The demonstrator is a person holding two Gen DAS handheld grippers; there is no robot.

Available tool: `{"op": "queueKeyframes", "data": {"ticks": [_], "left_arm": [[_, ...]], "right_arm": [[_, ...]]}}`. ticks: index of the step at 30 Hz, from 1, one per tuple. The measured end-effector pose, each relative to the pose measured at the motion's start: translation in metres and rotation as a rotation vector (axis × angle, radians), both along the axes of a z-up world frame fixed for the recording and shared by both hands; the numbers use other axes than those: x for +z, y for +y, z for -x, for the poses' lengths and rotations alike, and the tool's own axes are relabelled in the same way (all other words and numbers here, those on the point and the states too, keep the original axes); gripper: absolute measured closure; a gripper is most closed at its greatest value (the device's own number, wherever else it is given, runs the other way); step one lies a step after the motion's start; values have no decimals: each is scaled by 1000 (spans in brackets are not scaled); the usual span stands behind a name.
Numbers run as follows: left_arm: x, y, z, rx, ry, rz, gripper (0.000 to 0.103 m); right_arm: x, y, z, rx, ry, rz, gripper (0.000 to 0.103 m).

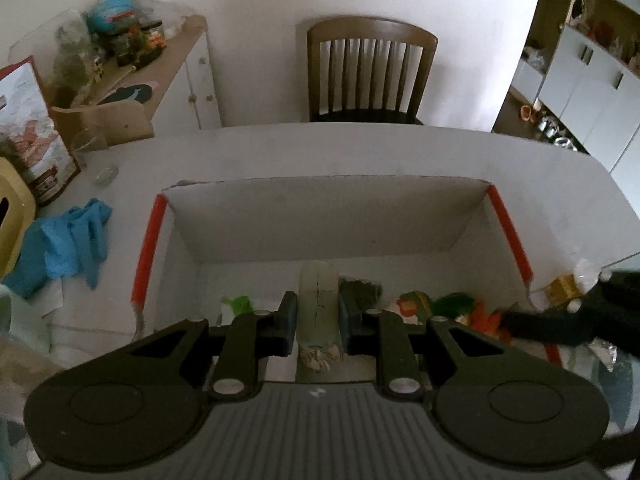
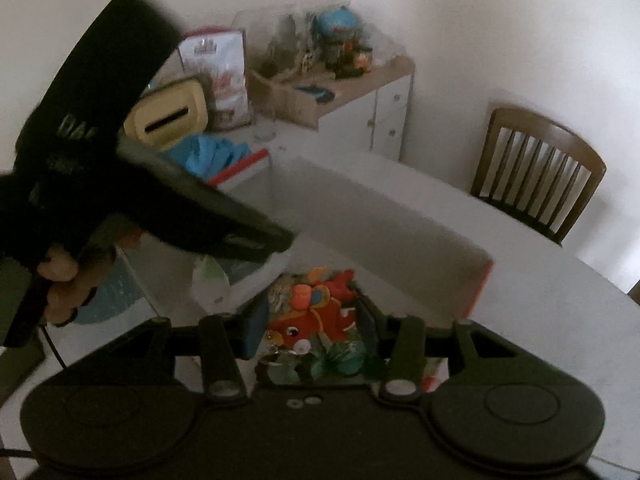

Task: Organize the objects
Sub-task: 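Carry the cylinder and plush toy over the box and lower them inside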

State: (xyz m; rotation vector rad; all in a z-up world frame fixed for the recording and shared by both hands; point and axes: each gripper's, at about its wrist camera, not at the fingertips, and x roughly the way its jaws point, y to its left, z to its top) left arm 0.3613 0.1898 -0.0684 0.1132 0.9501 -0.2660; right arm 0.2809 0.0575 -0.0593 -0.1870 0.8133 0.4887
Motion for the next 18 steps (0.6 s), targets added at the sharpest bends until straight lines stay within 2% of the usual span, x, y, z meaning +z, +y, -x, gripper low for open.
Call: {"op": "queueKeyframes", "data": {"ticks": [9,18], "left_arm": [[-27,-20,-17,-31,53,-6,82],[-49,-30,-26,-39,112,-29,82]], "right_arm": [[-38,11,-14,-31,93,22,57],[-56,13,-24,-58,145,54,57]]}}
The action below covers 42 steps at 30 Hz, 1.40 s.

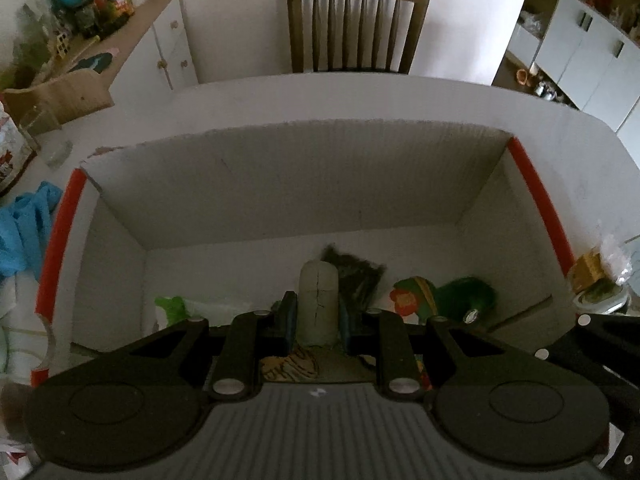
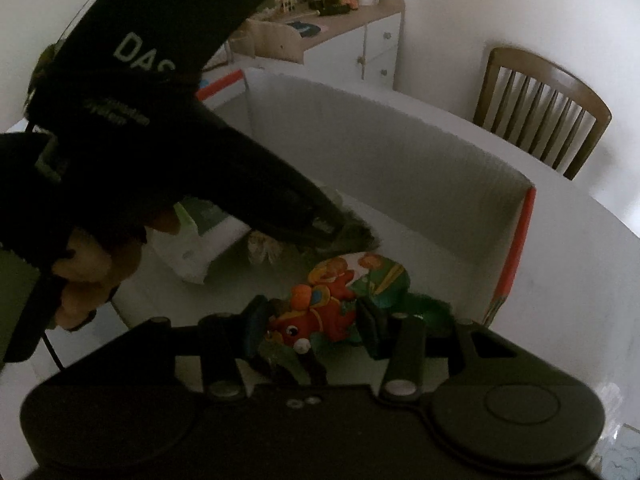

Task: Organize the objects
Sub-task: 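Carry the cylinder and plush toy over the box and lower them inside, then open both grippers to release the items into the box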

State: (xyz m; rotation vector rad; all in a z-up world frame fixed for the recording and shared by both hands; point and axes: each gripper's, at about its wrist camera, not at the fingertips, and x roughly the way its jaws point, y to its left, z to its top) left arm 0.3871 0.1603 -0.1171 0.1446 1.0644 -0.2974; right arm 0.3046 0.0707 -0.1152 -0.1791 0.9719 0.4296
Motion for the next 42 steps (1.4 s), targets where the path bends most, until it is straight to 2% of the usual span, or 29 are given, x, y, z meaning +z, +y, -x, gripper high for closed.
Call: {"op": "queueKeyframes", "data": {"ticks": [9,13,18,26,29,31,33,36,40,42], "left_arm": [[-8,-1,0,-5,28,5,82],[-6,-1,-1,-6,21,6,82],[0,1,2,-4,9,31,77],[13,5,10,-3,-16,56,75],[21,7,14,-1,-36,62,69],[26,7,20,-3,-54,63,56],[34,7,26,-4,-78,65,49],[42,10,32,-1,-95,77,47],[55,10,43,3,-127,86,47],[60,9,49,3,-143,87,42]], "right_arm": [[-2,-2,-3,-9,20,-16,56],[-1,-2,-1,-6,20,-33,51],[4,0,7,3,3,-31,48],[22,-6,16,-18,-26,-55,42],[32,-13,20,-34,-40,-75,41],[38,-16,23,-38,-48,-82,41],[43,-19,26,-45,-58,-89,39],[52,-25,33,-49,-76,-105,34],[64,-34,42,-41,-96,-123,31],[70,-40,48,-45,-111,-133,27]]}}
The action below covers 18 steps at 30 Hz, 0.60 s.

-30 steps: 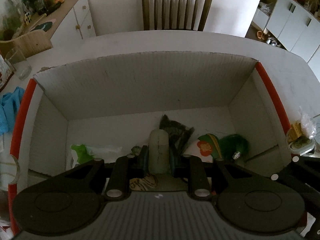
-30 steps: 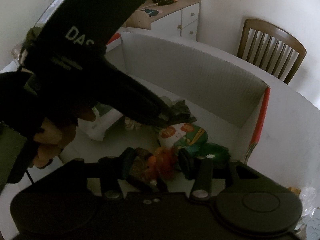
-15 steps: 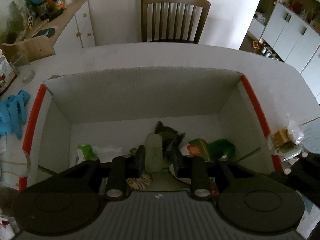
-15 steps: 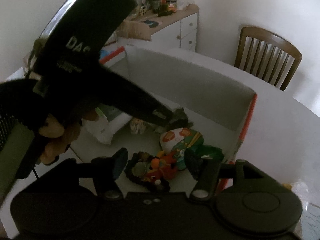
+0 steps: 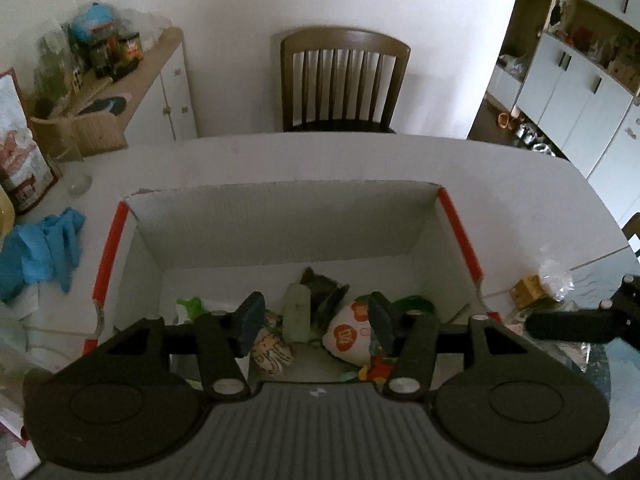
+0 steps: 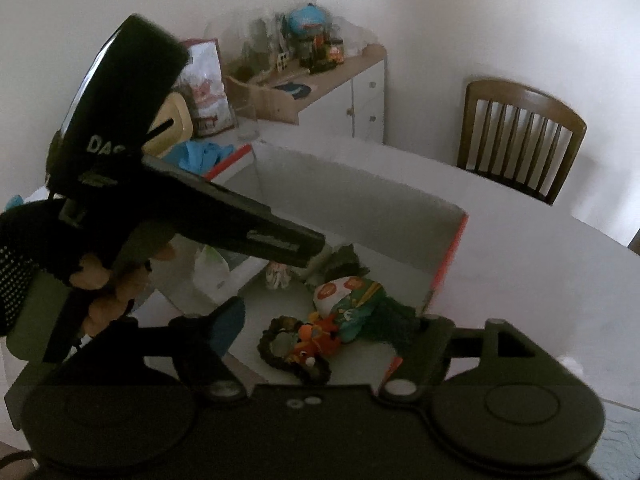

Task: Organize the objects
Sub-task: 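Open both grippers to release the items into the box, then move both grippers back toward the foil packets on the table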

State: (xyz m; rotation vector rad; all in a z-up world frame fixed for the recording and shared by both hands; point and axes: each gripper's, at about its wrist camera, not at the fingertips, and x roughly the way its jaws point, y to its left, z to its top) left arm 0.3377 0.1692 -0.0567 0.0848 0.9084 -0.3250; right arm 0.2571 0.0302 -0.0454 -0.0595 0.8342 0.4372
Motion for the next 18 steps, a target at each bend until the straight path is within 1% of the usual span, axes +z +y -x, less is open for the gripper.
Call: {"op": "queueKeyframes", "data": {"ticks": [1,2,5,8,11,13,15,18], "left_arm": [[3,-1,3,5,-10,1,37],[5,-1,7,9,-19,5,36],[14,-4,19,11,-40,11,35],[21,-8,31,21,-64,12,31],[29,-13,44,26,-91,16,30],[33,-17,53,31,-104,17,24],[37,-22,61,39,-121,22,22],[44,-33,73,40,-141,33,21]], "right_arm": [[2,-3,2,-1,-6,-6,26],[5,-7,4,-2,-13,-13,24],[12,-17,12,-2,-34,-30,21],[19,-29,21,8,-49,-56,18],[25,-42,32,20,-74,-74,14],[30,-51,40,27,-91,-86,10],[33,-62,46,26,-94,-104,6],[39,-76,56,33,-96,-127,4]]}}
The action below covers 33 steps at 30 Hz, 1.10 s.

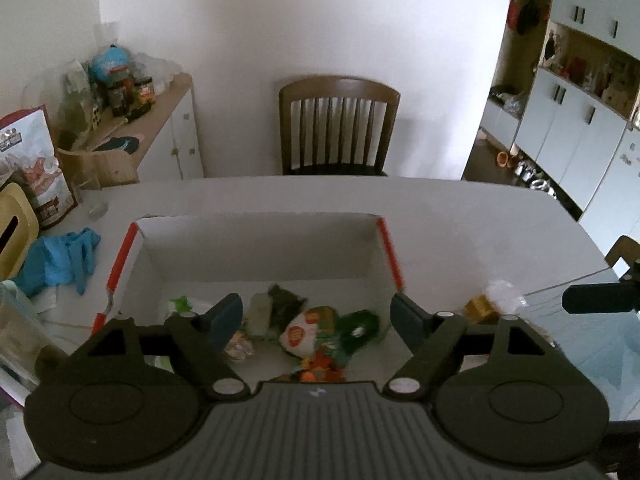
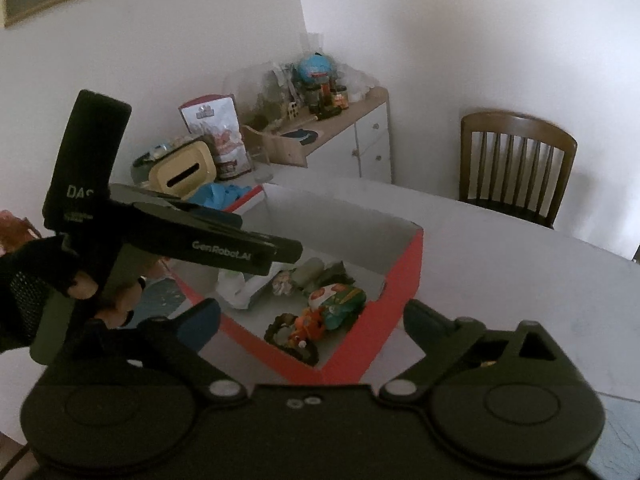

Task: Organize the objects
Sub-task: 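Move both grippers back toward the foil packets on the table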

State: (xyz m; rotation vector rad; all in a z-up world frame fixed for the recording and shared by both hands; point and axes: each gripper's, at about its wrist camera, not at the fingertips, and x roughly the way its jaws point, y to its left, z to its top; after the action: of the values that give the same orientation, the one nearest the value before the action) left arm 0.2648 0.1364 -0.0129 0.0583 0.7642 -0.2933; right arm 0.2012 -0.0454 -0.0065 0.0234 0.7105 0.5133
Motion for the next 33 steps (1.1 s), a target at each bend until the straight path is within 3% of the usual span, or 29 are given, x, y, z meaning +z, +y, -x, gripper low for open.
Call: {"op": "queueKeyframes", "data": {"ticks": [14,25,33], "left_arm": [[10,-64,48,-16,-88,95,16],[-14,-124,49,-78,-73,55,16],[-38,-156,42,-136,-64,17,16]], "right_arm": [[7,-93,53,-74,-86,2,1],[-27,-151,74,-162,-41,48,1],[-57,-168,74,-191,-2,88,1]]}}
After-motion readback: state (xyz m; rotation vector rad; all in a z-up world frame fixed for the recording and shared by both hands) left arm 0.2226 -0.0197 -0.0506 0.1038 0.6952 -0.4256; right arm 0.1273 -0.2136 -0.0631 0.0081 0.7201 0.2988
